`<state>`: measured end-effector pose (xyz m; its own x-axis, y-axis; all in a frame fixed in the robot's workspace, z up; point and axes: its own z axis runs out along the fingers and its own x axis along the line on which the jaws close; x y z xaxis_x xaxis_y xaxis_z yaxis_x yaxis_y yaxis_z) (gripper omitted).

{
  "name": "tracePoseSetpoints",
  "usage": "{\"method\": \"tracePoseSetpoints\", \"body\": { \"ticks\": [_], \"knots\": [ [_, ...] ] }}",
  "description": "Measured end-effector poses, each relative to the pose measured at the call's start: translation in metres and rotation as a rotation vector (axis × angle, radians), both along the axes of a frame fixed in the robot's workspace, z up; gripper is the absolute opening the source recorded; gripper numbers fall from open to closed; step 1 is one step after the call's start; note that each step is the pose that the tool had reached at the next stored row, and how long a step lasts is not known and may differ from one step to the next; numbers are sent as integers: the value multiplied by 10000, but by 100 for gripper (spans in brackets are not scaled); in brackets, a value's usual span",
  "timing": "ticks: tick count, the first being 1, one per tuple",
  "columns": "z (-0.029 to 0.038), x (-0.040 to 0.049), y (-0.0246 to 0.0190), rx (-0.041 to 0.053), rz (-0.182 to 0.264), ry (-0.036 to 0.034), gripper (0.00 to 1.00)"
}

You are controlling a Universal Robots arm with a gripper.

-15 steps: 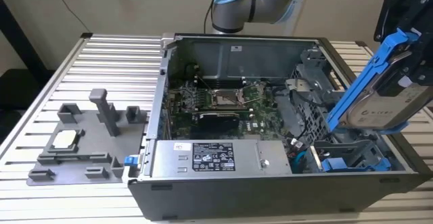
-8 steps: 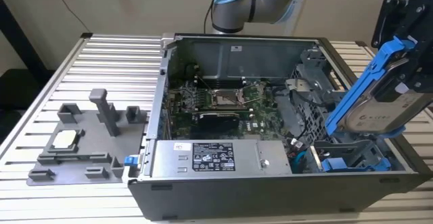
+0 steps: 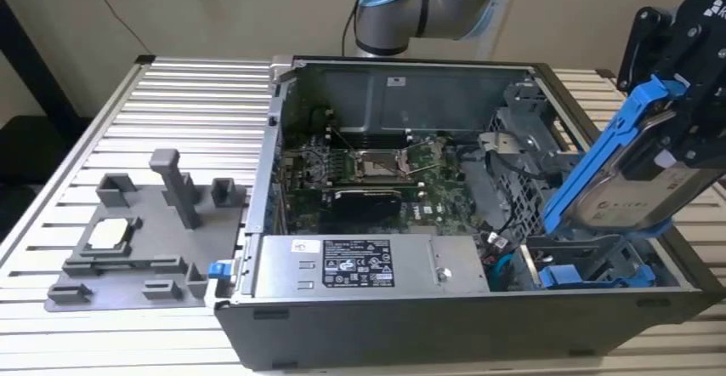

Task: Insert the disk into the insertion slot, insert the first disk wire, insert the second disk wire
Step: 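Insert the disk into the insertion slot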

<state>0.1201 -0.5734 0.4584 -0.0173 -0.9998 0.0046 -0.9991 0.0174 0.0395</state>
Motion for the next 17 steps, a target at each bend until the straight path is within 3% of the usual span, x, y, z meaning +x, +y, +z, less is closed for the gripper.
{"method": "tracePoseSetpoints", "body": {
  "ticks": [17],
  "knots": [
    [-198, 53, 0, 1, 141, 0, 33]
  ]
}}
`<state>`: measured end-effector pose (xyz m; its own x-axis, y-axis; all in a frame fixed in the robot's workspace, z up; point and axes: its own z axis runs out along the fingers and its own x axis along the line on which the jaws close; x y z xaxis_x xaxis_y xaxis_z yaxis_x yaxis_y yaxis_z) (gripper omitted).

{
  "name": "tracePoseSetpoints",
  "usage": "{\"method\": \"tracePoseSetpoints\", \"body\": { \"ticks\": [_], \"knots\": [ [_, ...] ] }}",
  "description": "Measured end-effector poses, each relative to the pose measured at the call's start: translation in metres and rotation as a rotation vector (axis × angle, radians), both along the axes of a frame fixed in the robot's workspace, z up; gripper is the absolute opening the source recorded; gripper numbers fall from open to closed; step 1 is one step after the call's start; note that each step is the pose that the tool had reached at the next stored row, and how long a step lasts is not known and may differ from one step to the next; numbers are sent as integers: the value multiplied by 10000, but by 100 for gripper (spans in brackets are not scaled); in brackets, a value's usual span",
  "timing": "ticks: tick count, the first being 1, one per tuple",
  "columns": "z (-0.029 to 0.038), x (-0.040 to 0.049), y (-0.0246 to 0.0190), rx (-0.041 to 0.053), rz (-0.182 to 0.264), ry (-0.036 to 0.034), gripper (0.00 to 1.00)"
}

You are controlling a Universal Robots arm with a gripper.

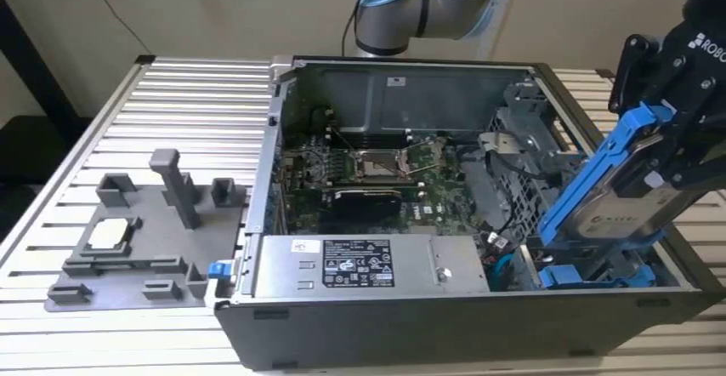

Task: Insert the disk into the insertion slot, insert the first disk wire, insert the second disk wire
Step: 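Insert the disk into the insertion slot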

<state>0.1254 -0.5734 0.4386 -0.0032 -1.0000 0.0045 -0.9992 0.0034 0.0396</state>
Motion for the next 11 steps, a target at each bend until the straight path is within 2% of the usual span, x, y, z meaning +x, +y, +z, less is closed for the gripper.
{"method": "tracePoseSetpoints", "body": {
  "ticks": [11],
  "knots": [
    [-149, 20, 0, 0, 41, 0, 33]
  ]
}}
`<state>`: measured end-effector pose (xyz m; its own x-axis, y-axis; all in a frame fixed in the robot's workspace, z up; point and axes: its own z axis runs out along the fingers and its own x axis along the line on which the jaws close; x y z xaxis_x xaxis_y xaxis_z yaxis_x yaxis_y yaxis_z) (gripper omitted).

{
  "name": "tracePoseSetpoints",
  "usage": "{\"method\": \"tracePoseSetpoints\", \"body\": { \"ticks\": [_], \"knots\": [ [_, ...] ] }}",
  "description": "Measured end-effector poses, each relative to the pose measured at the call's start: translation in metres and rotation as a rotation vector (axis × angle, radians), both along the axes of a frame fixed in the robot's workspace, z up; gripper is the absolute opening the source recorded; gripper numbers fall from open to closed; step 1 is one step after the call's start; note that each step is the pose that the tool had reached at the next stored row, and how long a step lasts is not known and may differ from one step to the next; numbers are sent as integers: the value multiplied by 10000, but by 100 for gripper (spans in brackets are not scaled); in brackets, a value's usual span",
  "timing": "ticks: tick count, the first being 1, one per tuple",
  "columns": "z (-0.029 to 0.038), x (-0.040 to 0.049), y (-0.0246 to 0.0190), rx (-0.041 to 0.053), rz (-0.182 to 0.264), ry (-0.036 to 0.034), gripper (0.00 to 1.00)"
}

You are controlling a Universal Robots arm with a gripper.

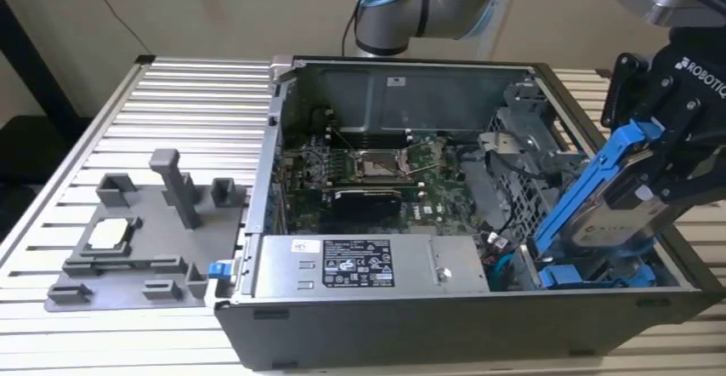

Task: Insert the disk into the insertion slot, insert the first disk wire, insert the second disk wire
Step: 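Insert the disk into the insertion slot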

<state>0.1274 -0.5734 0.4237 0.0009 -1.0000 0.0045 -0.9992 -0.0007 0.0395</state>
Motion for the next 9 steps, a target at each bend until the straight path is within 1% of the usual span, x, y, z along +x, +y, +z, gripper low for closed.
{"method": "tracePoseSetpoints", "body": {
  "ticks": [9],
  "knots": [
    [-114, 6, 0, 0, 26, 0, 33]
  ]
}}
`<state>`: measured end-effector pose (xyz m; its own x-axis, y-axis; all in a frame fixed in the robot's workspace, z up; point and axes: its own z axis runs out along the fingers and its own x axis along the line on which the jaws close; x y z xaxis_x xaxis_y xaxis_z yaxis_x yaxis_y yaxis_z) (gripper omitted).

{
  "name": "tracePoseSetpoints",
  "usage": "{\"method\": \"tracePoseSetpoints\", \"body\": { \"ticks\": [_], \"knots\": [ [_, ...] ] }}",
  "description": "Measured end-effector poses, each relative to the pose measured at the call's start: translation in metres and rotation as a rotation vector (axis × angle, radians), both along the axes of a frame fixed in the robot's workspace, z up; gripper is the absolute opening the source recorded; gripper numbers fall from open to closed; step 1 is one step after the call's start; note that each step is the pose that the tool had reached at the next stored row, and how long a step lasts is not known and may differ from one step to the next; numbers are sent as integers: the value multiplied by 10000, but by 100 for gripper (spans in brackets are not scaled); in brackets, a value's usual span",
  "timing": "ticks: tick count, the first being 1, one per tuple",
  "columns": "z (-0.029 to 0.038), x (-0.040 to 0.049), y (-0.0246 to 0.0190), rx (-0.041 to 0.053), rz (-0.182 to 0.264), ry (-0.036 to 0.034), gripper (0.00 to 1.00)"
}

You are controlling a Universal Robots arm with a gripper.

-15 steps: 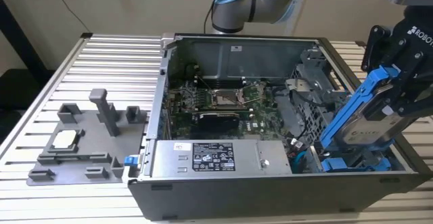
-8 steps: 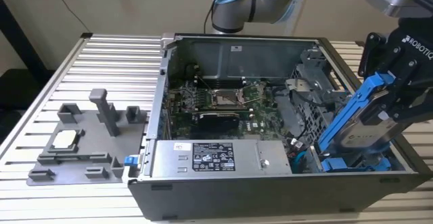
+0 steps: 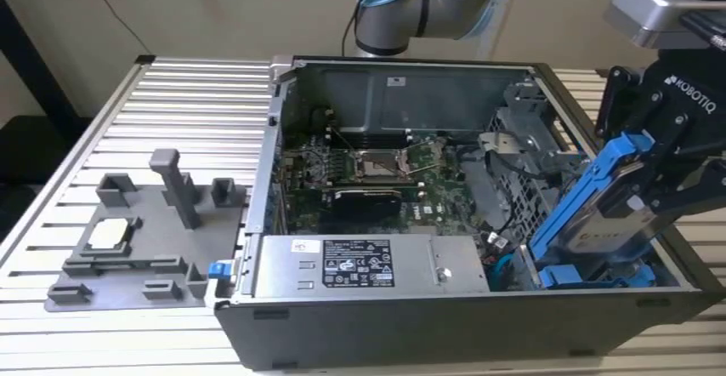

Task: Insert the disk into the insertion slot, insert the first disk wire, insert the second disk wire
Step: 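Insert the disk into the insertion slot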

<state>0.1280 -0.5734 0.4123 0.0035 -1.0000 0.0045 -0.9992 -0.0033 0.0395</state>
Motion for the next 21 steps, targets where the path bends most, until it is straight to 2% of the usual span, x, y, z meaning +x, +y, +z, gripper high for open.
{"method": "tracePoseSetpoints", "body": {
  "ticks": [6, 10, 14, 18, 21],
  "knots": [
    [-61, 1, 0, -1, 6, 0, 33],
    [-125, 1, 4, -1, 9, 0, 33],
    [-187, 1, 30, -2, 11, 0, 33],
    [-259, 1, 80, 1, 11, 0, 33],
    [-315, 1, 88, 1, 11, 0, 33]
  ]
}}
